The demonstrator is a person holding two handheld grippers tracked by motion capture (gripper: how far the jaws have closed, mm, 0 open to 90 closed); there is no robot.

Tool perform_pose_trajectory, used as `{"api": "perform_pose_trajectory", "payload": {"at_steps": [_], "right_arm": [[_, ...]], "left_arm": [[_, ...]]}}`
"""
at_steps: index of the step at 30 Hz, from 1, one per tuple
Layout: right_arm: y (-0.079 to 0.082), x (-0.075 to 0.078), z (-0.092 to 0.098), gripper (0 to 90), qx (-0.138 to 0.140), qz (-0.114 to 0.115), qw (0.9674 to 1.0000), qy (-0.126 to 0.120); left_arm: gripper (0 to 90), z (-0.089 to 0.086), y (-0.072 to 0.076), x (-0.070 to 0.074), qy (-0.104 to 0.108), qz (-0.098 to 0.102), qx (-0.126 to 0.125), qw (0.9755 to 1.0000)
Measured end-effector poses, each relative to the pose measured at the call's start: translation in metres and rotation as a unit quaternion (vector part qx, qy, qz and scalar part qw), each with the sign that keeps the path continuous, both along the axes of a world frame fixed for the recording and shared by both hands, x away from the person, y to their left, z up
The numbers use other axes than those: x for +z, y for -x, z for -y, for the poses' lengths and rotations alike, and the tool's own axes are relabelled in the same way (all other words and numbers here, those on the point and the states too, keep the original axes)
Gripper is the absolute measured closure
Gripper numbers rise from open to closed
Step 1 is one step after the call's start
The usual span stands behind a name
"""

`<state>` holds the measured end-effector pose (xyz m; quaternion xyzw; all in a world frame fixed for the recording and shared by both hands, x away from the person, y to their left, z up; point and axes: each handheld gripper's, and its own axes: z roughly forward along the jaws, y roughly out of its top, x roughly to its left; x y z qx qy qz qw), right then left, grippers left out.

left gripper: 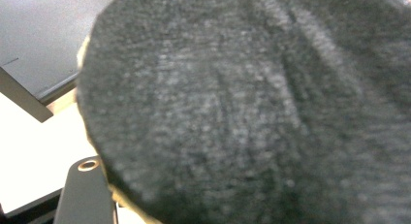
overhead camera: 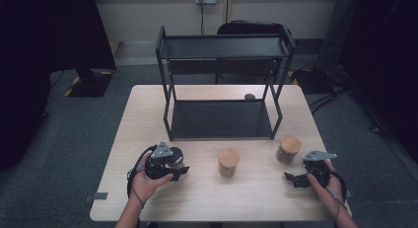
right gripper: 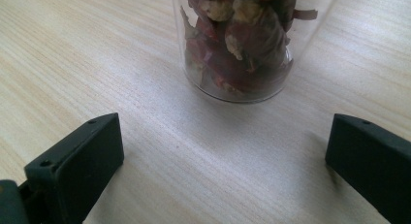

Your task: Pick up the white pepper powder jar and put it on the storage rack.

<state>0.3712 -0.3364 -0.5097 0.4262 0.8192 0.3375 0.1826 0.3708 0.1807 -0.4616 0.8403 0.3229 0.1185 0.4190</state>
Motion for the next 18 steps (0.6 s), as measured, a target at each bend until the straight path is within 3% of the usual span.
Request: {"api": "perform_pose_trajectory", "payload": {"at_steps": [18], "right_arm": [[0.000, 0.000, 0.000, 0.0, 0.000, 0.000, 1.0000, 0.000]], "left_arm": [[30.9, 0.009, -0.015, 0.004, -0.004, 0.002, -0.002, 1.0000]]}}
